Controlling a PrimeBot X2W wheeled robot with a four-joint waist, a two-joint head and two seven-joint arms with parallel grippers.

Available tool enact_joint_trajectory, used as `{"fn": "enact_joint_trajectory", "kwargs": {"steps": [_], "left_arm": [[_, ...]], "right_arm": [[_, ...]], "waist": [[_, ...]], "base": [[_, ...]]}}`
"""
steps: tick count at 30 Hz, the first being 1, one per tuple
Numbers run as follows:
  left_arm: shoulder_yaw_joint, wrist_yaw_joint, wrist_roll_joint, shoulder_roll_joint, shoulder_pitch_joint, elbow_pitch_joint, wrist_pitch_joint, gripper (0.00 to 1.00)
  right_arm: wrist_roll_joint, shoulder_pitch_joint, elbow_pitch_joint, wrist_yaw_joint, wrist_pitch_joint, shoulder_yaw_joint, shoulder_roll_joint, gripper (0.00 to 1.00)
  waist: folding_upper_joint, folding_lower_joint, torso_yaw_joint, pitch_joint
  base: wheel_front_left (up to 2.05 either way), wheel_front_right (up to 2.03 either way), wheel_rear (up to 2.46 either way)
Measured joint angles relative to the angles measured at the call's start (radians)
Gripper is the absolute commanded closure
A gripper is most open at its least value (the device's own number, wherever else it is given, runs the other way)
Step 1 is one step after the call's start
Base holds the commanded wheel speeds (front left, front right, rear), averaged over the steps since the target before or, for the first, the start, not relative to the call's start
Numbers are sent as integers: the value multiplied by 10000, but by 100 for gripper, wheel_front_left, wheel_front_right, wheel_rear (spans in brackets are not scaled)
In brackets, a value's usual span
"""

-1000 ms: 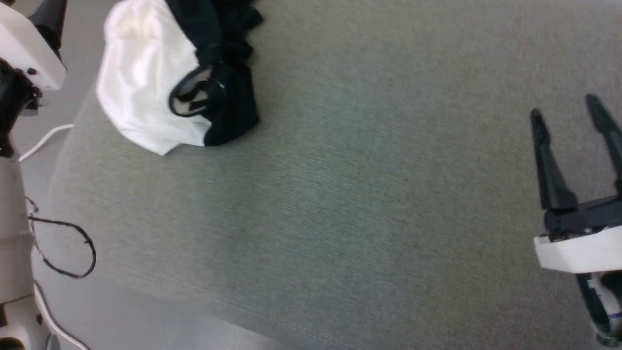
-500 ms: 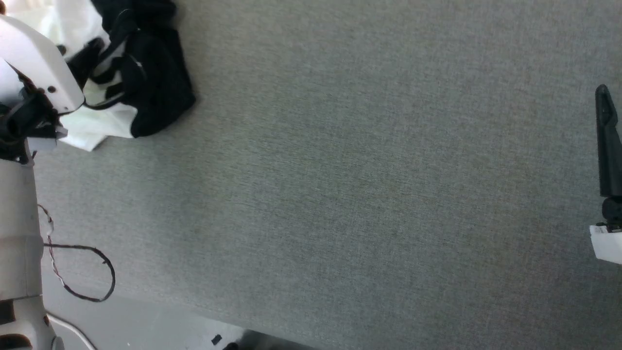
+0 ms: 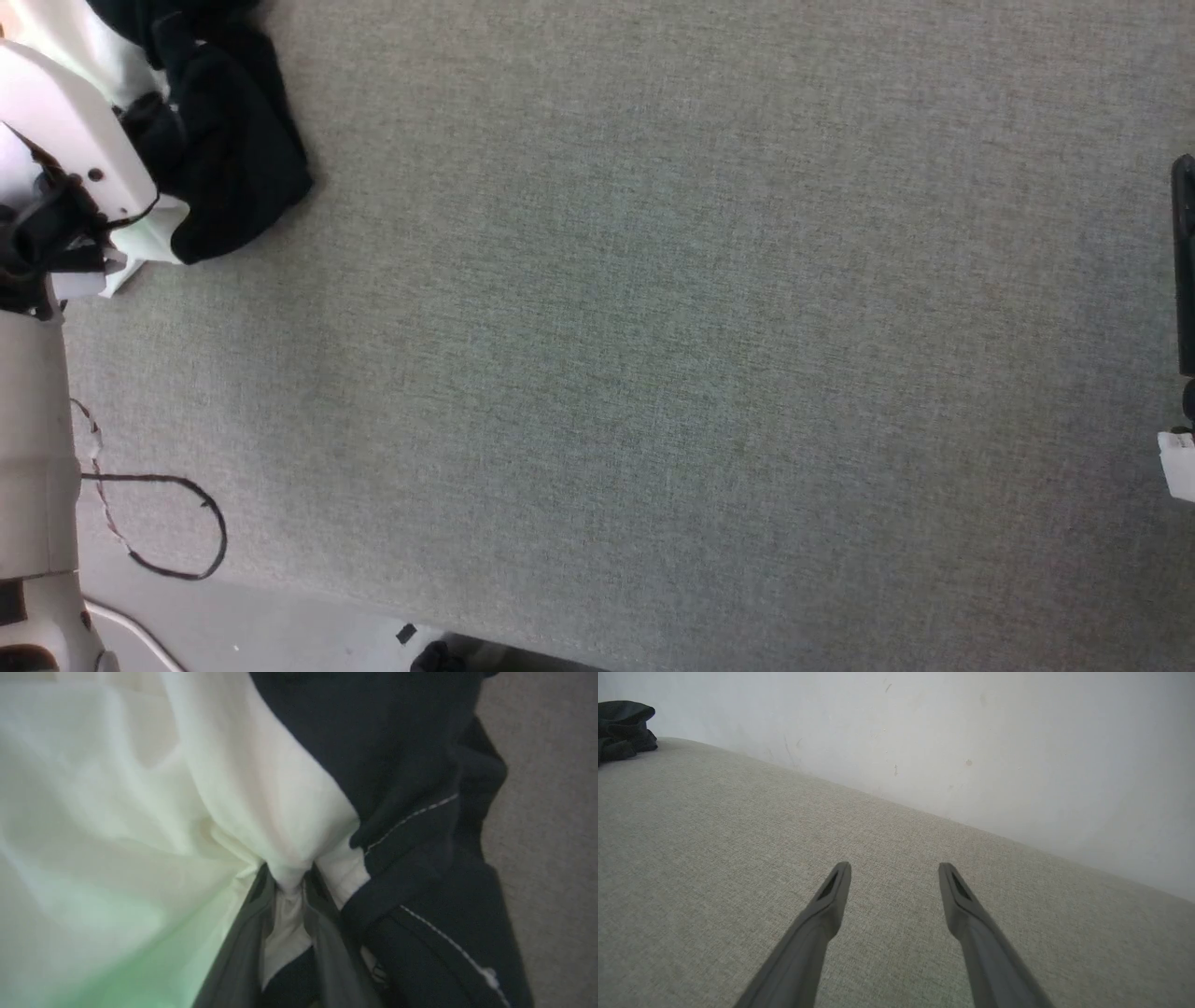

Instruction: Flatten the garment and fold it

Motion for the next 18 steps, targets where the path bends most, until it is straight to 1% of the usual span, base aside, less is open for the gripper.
{"fn": "enact_joint_trajectory", "kwargs": {"steps": [5, 6, 14, 18], "left_arm": [[-104, -268, 52, 98, 110, 63, -462, 100], [-136, -351, 128, 171, 159, 75, -679, 100], [-205, -614, 669, 717, 12, -313, -2148, 100], [-349, -702, 982, 1020, -347, -552, -2598, 100]], "right_arm": [[-2, -3, 36, 0, -15, 19, 40, 0], [-2, -5, 102, 0, -59, 102, 128, 0], [-4, -8, 681, 0, -516, 301, 669, 0], [-4, -8, 1162, 0, -826, 477, 1028, 0]], "waist": [[1, 1, 3, -202], [0, 1, -7, -338], [0, 0, -67, -1091], [0, 0, -108, -1624]], "base": [[0, 0, 0], [0, 0, 0], [0, 0, 0], [0, 0, 0]]}}
